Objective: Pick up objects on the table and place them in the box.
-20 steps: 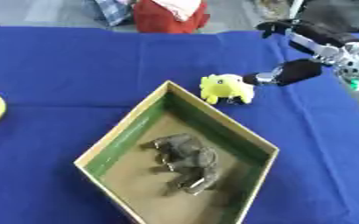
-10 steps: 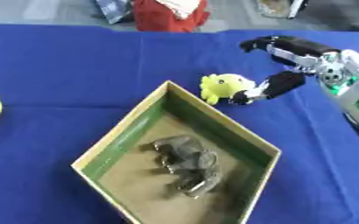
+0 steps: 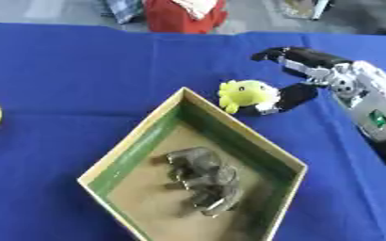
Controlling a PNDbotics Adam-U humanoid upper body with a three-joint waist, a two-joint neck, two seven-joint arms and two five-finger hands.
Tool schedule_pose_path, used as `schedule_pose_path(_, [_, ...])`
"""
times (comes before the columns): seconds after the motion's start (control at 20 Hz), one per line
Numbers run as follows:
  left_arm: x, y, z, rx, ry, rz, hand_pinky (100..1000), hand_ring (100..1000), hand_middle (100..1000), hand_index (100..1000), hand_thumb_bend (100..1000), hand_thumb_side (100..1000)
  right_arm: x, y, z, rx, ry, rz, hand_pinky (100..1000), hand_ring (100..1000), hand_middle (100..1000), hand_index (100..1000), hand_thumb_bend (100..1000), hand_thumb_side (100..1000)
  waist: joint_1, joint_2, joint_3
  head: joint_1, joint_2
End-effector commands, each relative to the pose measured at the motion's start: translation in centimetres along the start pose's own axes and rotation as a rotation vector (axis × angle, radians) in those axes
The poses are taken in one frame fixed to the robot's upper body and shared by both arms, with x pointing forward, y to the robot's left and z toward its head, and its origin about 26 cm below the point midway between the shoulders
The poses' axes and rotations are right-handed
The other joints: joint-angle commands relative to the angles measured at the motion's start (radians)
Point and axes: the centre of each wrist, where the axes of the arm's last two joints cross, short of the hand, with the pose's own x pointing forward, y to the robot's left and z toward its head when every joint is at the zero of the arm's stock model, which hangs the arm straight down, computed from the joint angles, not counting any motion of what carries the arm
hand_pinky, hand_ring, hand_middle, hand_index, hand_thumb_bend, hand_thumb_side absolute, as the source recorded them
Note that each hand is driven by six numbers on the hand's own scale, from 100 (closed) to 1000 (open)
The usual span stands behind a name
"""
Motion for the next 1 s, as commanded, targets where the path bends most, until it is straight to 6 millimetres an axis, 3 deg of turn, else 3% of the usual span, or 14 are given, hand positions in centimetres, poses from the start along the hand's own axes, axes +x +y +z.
schedule_pose_path(0.05, [0.8, 0.1, -0.3, -0.006, -0.032, -0.009, 601, 635, 688, 835, 100, 1000, -0.5, -1.1, 0.2, -0.025, 0.028, 0.039, 1000, 1000, 935, 1000, 750, 688, 0.002, -0.015, 0.001, -0.007, -0.017])
schedule_pose_path(0.65, [0.7, 0.0, -0.3, -0.01, -0.032, -0.004, 603, 615, 686, 834, 100, 1000, -0.7, 0.0, -0.3, 0.012, 0.046, 0.04, 1000, 995, 872, 976, 559, 693, 0.005, -0.004, 0.003, -0.036, -0.017])
schedule_pose_path(1.0, [0.7, 0.0, -0.2, -0.015, -0.029, -0.001, 604, 615, 684, 834, 100, 1000, -0.4, 0.2, -0.4, -0.003, 0.027, 0.017, 981, 957, 738, 869, 310, 715, 0.003, -0.004, 0.006, -0.039, -0.019])
